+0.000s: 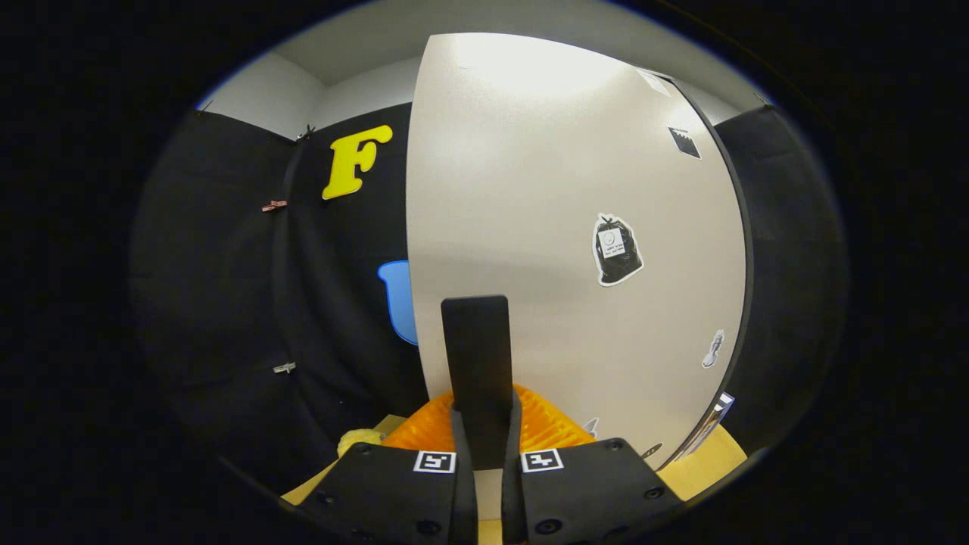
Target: Open the shoe cabinet door, grab the shoes and put them into the shoe cabinet, then close the shoe cabinet door.
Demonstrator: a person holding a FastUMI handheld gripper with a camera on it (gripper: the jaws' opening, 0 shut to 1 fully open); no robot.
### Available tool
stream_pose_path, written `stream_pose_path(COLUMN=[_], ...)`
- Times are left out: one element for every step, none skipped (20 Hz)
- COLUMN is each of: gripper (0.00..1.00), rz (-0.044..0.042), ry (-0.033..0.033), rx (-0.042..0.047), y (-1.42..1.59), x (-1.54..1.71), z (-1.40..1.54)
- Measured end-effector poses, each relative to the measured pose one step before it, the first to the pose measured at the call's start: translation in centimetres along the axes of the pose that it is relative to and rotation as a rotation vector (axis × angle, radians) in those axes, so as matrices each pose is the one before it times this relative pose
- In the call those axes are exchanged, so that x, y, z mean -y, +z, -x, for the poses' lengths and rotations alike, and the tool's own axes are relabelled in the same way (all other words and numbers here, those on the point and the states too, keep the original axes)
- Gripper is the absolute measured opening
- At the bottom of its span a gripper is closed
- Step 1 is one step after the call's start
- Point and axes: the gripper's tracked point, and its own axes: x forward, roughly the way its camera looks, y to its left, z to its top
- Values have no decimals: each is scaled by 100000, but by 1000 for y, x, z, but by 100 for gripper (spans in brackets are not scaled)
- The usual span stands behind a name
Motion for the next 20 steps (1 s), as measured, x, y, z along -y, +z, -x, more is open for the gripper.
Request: stream_pose_path(gripper=[16,16,17,16,16,16,16,16,16,16,16,16,16,16,16,16,16,16,16,16], rz=[608,688,487,-271,35,489,720,251,-409,-192,59,359,301,-505,-304,-24,189,-495,-566,-716], ry=[1853,1657,1712,1638,1285,753,548,527,408,354,166,-187,-342,-181,10,246,286,148,-21,-617], rx=[275,293,-313,-319,-328,554,203,-130,25,-206,81,257,-5,149,-120,296,-507,204,49,449], y=[-41,-21,6,13,-39,158,-1,22,7,-21,44,131,33,83,-77,91,16,30,-1,56], x=[93,154,381,249,271,363,551,488,505,519,644,715,731,706,624,549,541,597,612,649], z=[1213,1126,821,942,1004,1001,930,1004,877,1021,774,879,963,784,727,680,405,578,397,512])
